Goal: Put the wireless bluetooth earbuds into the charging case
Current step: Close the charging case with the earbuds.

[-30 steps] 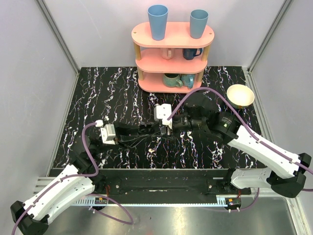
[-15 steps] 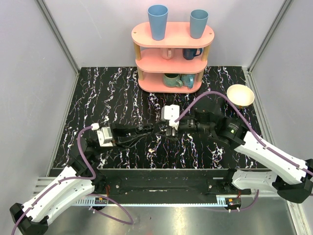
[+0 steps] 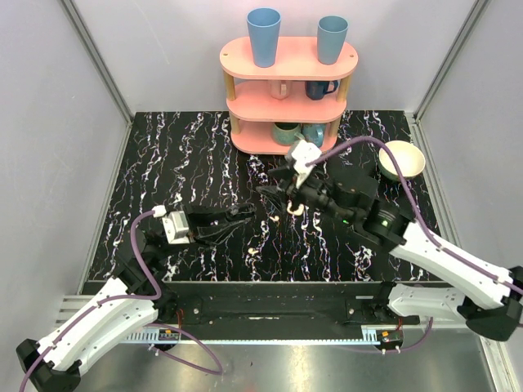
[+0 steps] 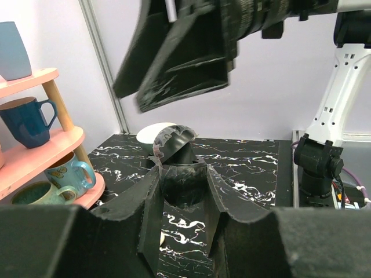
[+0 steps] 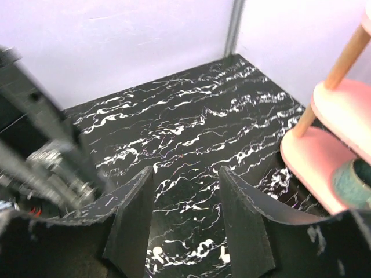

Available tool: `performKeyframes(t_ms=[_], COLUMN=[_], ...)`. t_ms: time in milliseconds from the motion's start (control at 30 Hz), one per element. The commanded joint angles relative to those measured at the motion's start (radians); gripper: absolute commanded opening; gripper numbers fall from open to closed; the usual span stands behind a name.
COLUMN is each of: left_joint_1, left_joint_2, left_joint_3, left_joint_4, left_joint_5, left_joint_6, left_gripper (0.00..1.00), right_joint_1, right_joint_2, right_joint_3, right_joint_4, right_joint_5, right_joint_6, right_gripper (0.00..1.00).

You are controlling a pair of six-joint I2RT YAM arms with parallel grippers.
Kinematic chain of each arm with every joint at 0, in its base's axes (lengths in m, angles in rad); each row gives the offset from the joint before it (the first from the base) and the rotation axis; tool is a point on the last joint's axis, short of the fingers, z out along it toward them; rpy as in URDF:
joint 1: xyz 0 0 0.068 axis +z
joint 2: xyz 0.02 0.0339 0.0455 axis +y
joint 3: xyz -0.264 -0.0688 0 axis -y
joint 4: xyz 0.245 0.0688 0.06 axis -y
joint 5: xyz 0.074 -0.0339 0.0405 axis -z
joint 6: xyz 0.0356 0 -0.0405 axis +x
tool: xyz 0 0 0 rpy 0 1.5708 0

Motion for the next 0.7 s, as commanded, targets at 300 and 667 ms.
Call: performKeyframes(t_ms=[300,667], left_joint_1=[-0.002,-0.002], left_joint_2=[-0.009,0.04], left_joint_3=[0.028,0.06], left_joint_4=[0.0,-0.026], left_joint_5=[-0.068,-0.104], left_joint_6=[0.013,-0.003], left_gripper=[0.0,0.0], right_joint_1=[0.002,0.006], right_joint_2=[0.166,0.137], right_joint_3=[0.061,0.034], right_joint_4=[0.096,0.069], right_joint_5=[0.044,0.014], right_joint_6=[0.275,0.235], right_gripper=[0.54,0.55])
